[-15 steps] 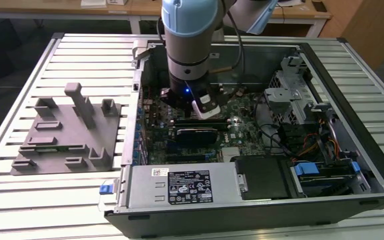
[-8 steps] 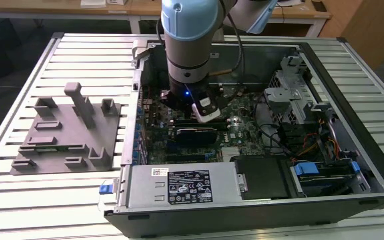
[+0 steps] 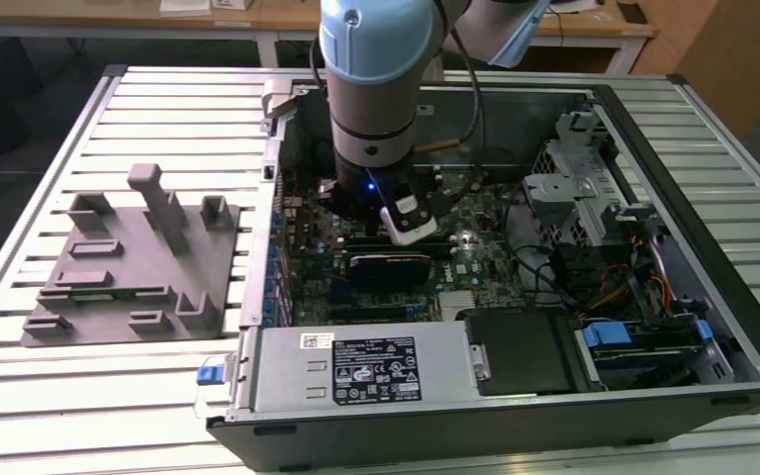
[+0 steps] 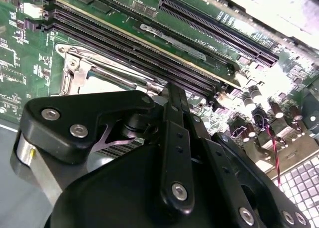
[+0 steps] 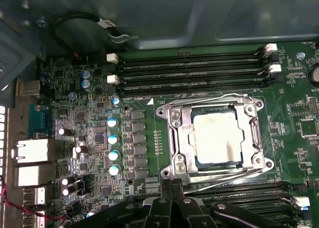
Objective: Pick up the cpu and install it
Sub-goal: 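Install the second cpu locking lever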
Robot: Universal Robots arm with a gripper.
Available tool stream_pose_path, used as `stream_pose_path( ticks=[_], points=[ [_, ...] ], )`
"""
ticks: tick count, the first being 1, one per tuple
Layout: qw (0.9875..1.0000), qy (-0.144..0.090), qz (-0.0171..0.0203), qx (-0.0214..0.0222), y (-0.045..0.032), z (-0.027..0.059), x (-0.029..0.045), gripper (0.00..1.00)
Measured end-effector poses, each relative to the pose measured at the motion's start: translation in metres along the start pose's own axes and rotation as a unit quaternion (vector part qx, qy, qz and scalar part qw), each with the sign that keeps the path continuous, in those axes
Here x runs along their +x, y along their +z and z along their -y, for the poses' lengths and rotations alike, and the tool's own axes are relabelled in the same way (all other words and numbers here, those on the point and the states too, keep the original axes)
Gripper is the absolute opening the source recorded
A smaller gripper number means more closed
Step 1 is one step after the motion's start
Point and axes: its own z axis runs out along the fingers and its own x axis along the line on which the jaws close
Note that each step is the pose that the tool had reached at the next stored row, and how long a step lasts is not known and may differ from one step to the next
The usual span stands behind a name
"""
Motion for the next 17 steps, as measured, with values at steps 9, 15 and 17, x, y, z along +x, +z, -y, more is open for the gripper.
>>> stream_pose_path(
  ticks=[9,15,17],
  points=[
    [0.9999,0.000,-0.0010,-0.0107,-0.0001,0.0015,-0.0036,0.11],
    [0.9999,0.000,-0.0010,-0.0108,0.0000,0.0034,-0.0071,0.11],
    [0.9999,0.000,-0.0011,-0.0112,0.0000,0.0059,-0.0073,0.11]
  ],
)
